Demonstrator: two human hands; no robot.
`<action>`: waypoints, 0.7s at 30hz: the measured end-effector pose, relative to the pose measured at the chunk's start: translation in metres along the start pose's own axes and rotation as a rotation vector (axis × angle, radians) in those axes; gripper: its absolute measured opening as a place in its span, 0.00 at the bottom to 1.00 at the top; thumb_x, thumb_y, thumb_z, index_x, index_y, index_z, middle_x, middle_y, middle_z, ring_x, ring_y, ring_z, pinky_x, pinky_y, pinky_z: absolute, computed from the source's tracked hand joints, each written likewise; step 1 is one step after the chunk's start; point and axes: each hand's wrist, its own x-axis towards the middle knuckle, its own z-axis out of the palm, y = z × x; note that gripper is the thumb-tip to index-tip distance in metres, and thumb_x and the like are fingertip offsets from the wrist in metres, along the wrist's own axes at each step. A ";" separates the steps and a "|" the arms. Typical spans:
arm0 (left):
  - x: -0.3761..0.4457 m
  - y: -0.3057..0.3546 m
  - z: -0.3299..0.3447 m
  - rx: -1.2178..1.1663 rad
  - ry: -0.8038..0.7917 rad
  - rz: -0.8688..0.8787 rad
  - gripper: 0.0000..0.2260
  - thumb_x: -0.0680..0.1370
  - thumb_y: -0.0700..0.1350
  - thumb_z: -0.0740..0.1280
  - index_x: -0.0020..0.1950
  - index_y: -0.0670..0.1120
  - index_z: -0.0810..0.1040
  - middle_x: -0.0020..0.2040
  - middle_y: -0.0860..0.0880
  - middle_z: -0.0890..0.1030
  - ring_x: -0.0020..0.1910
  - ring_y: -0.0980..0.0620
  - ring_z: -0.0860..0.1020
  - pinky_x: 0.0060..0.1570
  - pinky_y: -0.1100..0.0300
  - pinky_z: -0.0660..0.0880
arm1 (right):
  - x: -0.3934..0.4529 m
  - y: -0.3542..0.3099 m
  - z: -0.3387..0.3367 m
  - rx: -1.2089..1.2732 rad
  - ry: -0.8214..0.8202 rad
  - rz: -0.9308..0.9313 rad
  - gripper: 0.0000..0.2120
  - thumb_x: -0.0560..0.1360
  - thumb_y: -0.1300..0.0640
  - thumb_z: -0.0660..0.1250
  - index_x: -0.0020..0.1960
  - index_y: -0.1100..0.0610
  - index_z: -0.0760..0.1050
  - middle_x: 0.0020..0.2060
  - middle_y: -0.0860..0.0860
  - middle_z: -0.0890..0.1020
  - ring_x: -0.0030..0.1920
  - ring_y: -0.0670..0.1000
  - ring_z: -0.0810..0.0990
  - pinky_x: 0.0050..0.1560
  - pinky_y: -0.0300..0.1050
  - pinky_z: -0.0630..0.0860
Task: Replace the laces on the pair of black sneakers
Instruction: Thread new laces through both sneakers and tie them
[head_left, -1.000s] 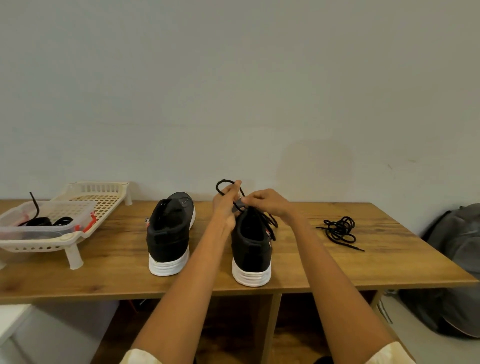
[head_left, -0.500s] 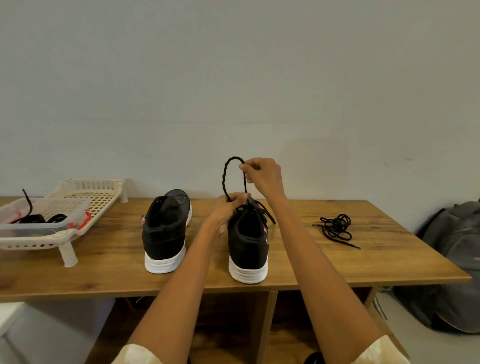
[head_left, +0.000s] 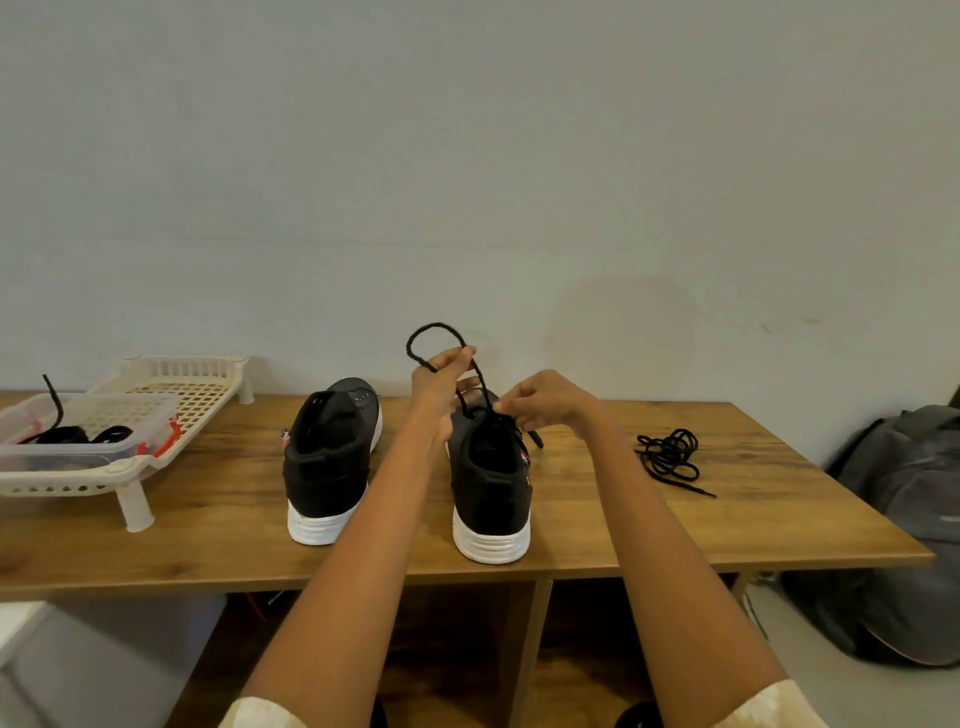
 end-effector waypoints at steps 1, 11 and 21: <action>0.001 0.000 -0.002 -0.015 0.010 -0.007 0.02 0.78 0.42 0.67 0.47 0.44 0.79 0.41 0.49 0.79 0.37 0.50 0.78 0.38 0.57 0.78 | 0.000 0.002 -0.001 0.038 0.024 0.005 0.09 0.74 0.59 0.71 0.51 0.64 0.81 0.41 0.53 0.82 0.41 0.48 0.80 0.44 0.38 0.79; -0.004 0.003 -0.006 -0.086 0.018 -0.035 0.05 0.78 0.38 0.66 0.52 0.39 0.75 0.42 0.45 0.77 0.38 0.46 0.78 0.32 0.59 0.81 | 0.003 0.014 0.007 0.027 -0.008 0.086 0.10 0.76 0.64 0.64 0.56 0.64 0.78 0.41 0.55 0.79 0.37 0.48 0.77 0.36 0.37 0.77; -0.005 0.007 -0.010 -0.066 0.001 -0.021 0.04 0.80 0.38 0.63 0.53 0.39 0.73 0.42 0.45 0.79 0.37 0.46 0.79 0.31 0.58 0.81 | 0.005 0.007 -0.002 1.279 0.360 0.121 0.11 0.74 0.73 0.53 0.39 0.60 0.64 0.37 0.55 0.65 0.30 0.50 0.67 0.25 0.38 0.72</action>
